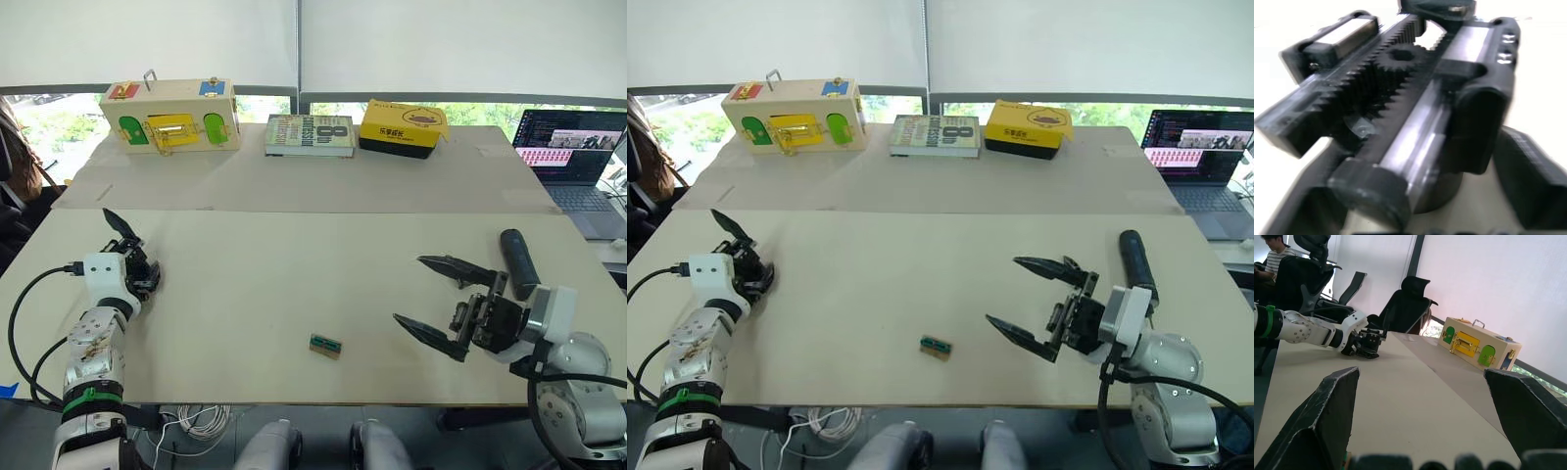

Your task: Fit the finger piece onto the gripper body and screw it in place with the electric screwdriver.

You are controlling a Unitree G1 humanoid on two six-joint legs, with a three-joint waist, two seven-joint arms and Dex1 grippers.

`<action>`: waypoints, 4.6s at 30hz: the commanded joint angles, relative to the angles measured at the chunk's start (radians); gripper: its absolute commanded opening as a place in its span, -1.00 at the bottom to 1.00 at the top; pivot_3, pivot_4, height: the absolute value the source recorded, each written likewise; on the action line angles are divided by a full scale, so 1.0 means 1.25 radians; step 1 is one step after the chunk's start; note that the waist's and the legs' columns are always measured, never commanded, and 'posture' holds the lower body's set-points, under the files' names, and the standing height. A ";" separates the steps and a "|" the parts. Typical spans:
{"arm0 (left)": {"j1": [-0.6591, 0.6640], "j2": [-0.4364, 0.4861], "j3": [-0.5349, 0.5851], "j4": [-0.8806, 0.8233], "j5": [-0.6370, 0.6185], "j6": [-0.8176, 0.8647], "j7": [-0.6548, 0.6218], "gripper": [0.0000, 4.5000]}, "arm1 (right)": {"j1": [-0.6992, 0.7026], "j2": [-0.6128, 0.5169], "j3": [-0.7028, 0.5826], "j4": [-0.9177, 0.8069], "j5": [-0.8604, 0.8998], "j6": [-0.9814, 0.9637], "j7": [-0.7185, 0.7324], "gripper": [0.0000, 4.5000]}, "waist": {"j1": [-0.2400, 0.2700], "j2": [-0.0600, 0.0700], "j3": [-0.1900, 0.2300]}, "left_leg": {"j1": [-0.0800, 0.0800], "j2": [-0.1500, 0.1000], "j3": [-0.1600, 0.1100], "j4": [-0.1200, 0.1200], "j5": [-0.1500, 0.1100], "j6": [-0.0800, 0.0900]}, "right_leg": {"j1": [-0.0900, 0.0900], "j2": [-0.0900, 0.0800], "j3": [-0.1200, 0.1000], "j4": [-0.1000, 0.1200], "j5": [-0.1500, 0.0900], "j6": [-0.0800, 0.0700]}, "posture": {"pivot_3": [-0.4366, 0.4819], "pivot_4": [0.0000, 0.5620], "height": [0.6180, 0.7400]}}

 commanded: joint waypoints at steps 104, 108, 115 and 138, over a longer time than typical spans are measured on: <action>-0.319 -0.145 -0.419 0.267 0.031 -0.264 -0.863 0.98 | 0.265 -0.041 -0.147 -0.132 0.012 -0.034 -0.028 1.00 | -0.002 0.004 -0.001 | -0.010 0.005 0.004 0.014 -0.003 0.010 | -0.003 0.004 0.007 -0.003 0.004 0.001 | -0.05 -0.47 1.00; -0.329 -0.159 -0.420 0.292 0.047 -0.282 -0.857 0.98 | 0.264 -0.045 -0.146 -0.133 0.012 -0.031 -0.031 1.00 | -0.002 0.004 -0.001 | -0.010 0.005 0.004 0.014 -0.002 0.011 | -0.003 0.004 0.007 -0.003 0.004 0.001 | -0.05 -0.47 1.00; -0.322 -0.171 -0.406 0.308 0.046 -0.295 -0.855 0.40 | 0.270 -0.049 -0.143 -0.140 0.012 -0.029 -0.039 1.00 | -0.002 0.004 -0.001 | -0.009 0.005 0.004 0.014 -0.002 0.011 | -0.002 0.004 0.006 -0.003 0.004 0.001 | -0.05 -0.47 1.00; 0.114 -0.230 -0.426 -0.518 0.091 0.172 -0.291 0.01 | 0.275 -0.045 -0.135 -0.118 0.016 -0.042 -0.018 1.00 | 0.000 0.005 -0.001 | -0.009 0.005 0.004 0.014 -0.007 0.006 | -0.002 0.003 0.009 -0.003 0.003 0.002 | -0.05 -0.47 1.00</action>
